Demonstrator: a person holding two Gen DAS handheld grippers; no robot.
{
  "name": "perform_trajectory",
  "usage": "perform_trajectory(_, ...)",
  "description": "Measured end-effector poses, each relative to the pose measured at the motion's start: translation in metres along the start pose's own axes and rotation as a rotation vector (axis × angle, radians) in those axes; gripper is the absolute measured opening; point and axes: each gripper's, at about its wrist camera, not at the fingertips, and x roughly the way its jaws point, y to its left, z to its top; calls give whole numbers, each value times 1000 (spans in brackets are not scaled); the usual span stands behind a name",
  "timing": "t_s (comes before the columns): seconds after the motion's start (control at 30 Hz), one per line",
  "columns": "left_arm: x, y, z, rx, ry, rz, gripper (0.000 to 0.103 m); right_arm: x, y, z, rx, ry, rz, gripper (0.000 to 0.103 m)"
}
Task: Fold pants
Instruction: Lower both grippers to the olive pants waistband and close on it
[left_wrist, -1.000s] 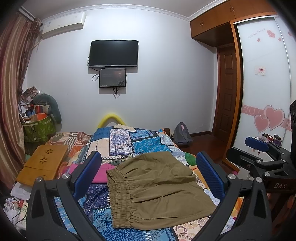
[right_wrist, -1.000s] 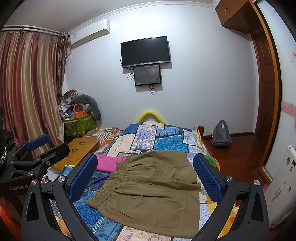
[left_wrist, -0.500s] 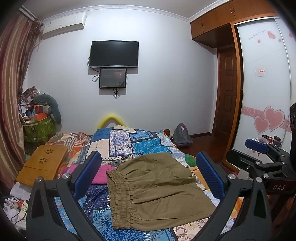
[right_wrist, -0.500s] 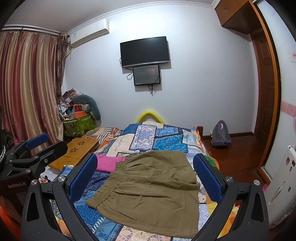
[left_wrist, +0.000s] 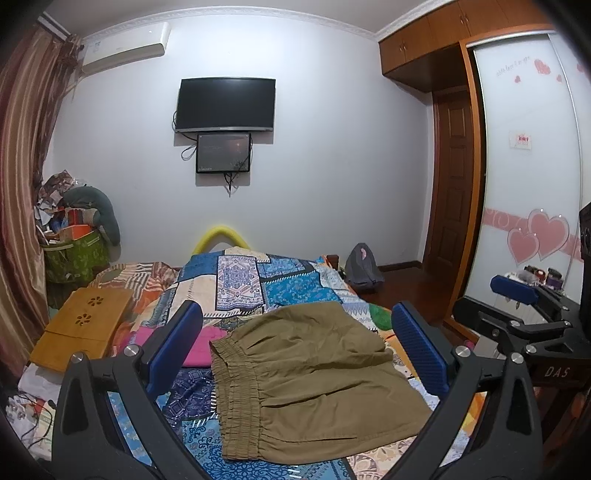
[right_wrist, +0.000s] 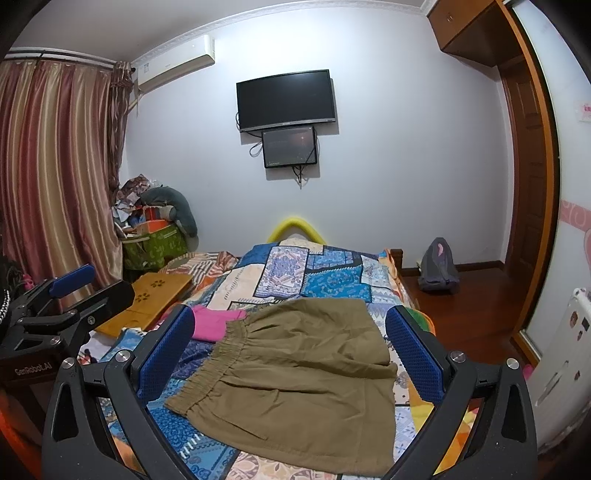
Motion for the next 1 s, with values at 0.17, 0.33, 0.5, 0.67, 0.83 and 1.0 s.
perform_trajectory(0.17,33,10,-6,-17,79,-14,103,22,-10,-6,15,44,-7,103)
perform_trajectory(0.33,80,27,-16,-44,191,25,103,54,-29,-15,42,110,-1,103)
perform_trajectory(0.5,142,51,-30,-65,326,63,103,96,-50,-24,32,178,-37,103)
perform_trajectory(0.67,201,79,-45,-86,401,107,103,138,-68,-30,2,244,-88,103)
perform_trajectory(0.83,252,107,-58,-102,479,119,103,179,-88,-26,-28,279,-119,103)
perform_trajectory(1.0,294,132,-70,-81,494,130,103,234,-110,-19,-60,340,-93,103)
